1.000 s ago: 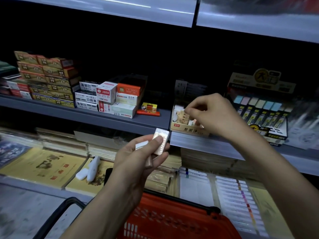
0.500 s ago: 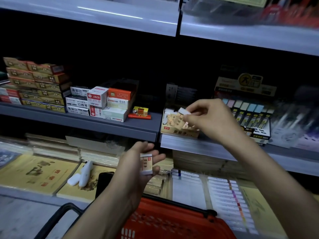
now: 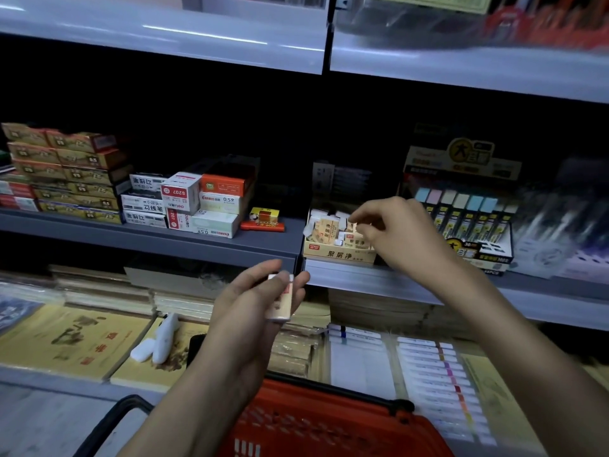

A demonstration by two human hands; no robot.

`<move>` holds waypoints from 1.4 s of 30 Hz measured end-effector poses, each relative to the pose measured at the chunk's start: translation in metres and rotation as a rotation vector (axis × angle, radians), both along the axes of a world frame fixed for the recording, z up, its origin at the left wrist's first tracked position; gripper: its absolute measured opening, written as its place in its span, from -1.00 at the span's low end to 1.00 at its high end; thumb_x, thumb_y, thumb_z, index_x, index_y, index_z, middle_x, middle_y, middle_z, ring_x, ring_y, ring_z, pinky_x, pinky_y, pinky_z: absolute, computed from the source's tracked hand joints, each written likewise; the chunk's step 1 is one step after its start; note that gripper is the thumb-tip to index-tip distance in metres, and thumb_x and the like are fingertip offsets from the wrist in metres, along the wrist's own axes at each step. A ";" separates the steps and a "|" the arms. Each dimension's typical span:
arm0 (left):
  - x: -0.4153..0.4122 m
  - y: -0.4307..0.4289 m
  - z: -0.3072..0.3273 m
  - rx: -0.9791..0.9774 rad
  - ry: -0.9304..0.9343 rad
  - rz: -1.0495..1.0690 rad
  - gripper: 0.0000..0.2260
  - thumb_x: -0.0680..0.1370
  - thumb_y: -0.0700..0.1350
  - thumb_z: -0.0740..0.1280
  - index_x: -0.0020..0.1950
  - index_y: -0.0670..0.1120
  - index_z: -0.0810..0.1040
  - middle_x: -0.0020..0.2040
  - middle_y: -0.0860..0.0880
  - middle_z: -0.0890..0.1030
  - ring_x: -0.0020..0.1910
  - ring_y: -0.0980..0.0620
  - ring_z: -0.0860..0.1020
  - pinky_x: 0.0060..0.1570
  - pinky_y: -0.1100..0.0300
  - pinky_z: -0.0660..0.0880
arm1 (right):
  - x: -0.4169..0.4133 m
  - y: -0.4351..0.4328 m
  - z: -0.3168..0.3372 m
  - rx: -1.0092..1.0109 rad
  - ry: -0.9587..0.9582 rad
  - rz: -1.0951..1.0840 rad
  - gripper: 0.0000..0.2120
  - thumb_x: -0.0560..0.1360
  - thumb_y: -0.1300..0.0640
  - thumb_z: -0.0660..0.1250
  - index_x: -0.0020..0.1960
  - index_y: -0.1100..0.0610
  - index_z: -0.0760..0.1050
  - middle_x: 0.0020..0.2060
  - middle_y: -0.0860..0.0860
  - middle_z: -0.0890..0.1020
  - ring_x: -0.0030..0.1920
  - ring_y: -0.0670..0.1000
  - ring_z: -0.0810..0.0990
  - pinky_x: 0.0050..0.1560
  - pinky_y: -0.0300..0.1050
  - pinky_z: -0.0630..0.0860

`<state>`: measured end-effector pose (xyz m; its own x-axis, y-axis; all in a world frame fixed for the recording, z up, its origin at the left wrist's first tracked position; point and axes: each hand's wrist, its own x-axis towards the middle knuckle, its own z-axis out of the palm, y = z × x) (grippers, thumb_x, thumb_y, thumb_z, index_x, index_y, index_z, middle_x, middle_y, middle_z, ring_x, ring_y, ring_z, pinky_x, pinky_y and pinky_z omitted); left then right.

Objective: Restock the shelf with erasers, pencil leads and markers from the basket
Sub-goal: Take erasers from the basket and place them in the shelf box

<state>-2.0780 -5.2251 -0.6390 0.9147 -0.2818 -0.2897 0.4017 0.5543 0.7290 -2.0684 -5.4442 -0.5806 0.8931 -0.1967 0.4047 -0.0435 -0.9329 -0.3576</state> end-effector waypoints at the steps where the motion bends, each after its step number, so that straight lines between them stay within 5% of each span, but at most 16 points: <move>1: 0.000 0.000 0.001 0.008 -0.027 -0.007 -0.75 0.57 -0.33 0.38 0.24 -0.18 0.60 0.01 -0.28 0.73 0.03 -0.11 0.74 0.05 0.06 0.60 | -0.003 0.001 0.001 0.014 0.001 -0.012 -0.83 0.60 0.13 0.38 0.14 -0.03 0.69 0.01 -0.09 0.71 0.01 -0.08 0.64 0.06 -0.15 0.57; 4: -0.002 -0.003 0.003 0.017 -0.097 -0.021 -0.69 0.47 -0.23 0.47 0.21 -0.09 0.67 0.03 -0.16 0.76 -0.08 0.04 0.74 -0.18 0.22 0.64 | -0.013 0.013 0.010 0.307 0.083 0.064 -0.90 0.59 0.07 0.41 0.03 0.03 0.70 -0.13 -0.08 0.72 -0.14 -0.08 0.68 -0.13 -0.21 0.55; 8: -0.005 -0.009 0.003 0.001 -0.130 -0.007 -0.64 0.41 -0.14 0.49 0.21 -0.05 0.69 0.07 -0.07 0.76 -0.03 0.10 0.73 0.00 0.18 0.56 | -0.030 0.038 0.019 0.662 0.437 0.283 -0.76 0.48 0.02 0.51 0.04 0.16 0.67 -0.12 0.09 0.75 -0.11 0.07 0.75 -0.13 -0.11 0.66; 13: -0.007 -0.014 0.001 0.003 -0.138 -0.026 -0.64 0.44 -0.13 0.47 0.25 -0.03 0.67 0.12 -0.03 0.75 0.09 0.06 0.72 0.11 0.12 0.52 | -0.032 0.052 -0.002 0.863 0.411 0.295 -0.78 0.45 0.32 0.53 0.05 0.35 0.59 -0.21 0.20 0.73 -0.24 0.07 0.70 -0.12 -0.01 0.69; 18: -0.006 -0.009 -0.001 0.100 -0.200 -0.073 -0.53 0.37 -0.13 0.49 0.30 0.00 0.64 0.15 -0.01 0.74 0.19 0.06 0.68 0.23 0.10 0.49 | -0.023 0.033 0.001 0.656 0.157 0.203 -0.90 0.45 0.23 0.56 -0.05 0.16 0.70 -0.23 0.09 0.75 -0.21 0.03 0.72 -0.24 -0.10 0.64; 21: -0.006 -0.006 -0.001 0.138 -0.214 -0.104 -0.48 0.30 -0.11 0.50 0.27 0.00 0.65 0.15 0.01 0.74 0.17 0.06 0.69 0.24 0.08 0.50 | -0.014 0.014 -0.001 0.262 -0.157 0.047 -0.91 0.47 0.02 0.54 -0.06 0.00 0.70 -0.24 -0.10 0.71 -0.22 -0.16 0.66 -0.24 -0.24 0.56; 23: -0.006 -0.005 -0.003 0.164 -0.202 -0.109 -0.48 0.26 -0.12 0.50 0.24 -0.01 0.67 0.13 0.00 0.75 0.15 0.06 0.70 0.23 0.08 0.52 | -0.006 0.002 -0.010 -0.077 -0.268 -0.031 -0.88 0.54 0.02 0.47 0.04 0.02 0.68 -0.13 -0.12 0.67 -0.12 -0.09 0.64 -0.16 -0.14 0.58; 27: -0.008 -0.005 -0.008 0.217 -0.190 -0.130 -0.56 0.32 -0.17 0.51 0.20 -0.02 0.69 0.10 -0.02 0.75 0.15 0.04 0.70 0.22 0.06 0.53 | 0.006 -0.009 -0.036 -0.417 -0.148 -0.035 -0.88 0.61 0.07 0.37 0.05 0.07 0.65 -0.08 -0.04 0.63 -0.05 0.05 0.61 -0.15 -0.06 0.54; 33: -0.011 -0.008 -0.008 0.340 -0.278 -0.134 -0.73 0.52 -0.29 0.46 0.17 -0.04 0.69 0.05 -0.01 0.76 0.13 0.05 0.70 0.16 0.09 0.56 | -0.003 -0.008 -0.031 -0.323 -0.035 0.006 -0.82 0.61 0.11 0.35 0.15 0.03 0.70 0.03 -0.02 0.71 0.05 0.06 0.64 0.00 -0.06 0.53; 38: -0.017 -0.010 -0.010 0.465 -0.478 -0.115 -0.73 0.52 -0.35 0.46 0.13 -0.05 0.69 -0.01 -0.01 0.76 0.02 0.10 0.71 -0.08 0.33 0.60 | -0.022 0.002 -0.035 -0.288 -0.003 0.021 -0.71 0.62 0.07 0.32 0.32 0.05 0.58 0.18 -0.01 0.61 0.20 0.08 0.53 0.12 0.00 0.52; 42: -0.017 -0.004 -0.023 0.812 -0.793 -0.073 -0.69 0.54 -0.19 0.48 0.22 0.12 0.63 0.07 0.14 0.68 0.08 0.24 0.63 0.10 0.27 0.57 | -0.055 0.014 -0.041 -0.186 0.010 0.099 -0.56 0.59 -0.07 0.34 0.44 0.00 0.47 0.29 -0.07 0.51 0.30 0.01 0.48 0.25 -0.02 0.49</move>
<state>-2.0953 -5.2289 -0.6615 0.9103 -0.3356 0.2423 -0.3213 -0.2037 0.9248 -2.1230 -5.4297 -0.6217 0.9087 -0.0305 0.4164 0.0489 -0.9827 -0.1786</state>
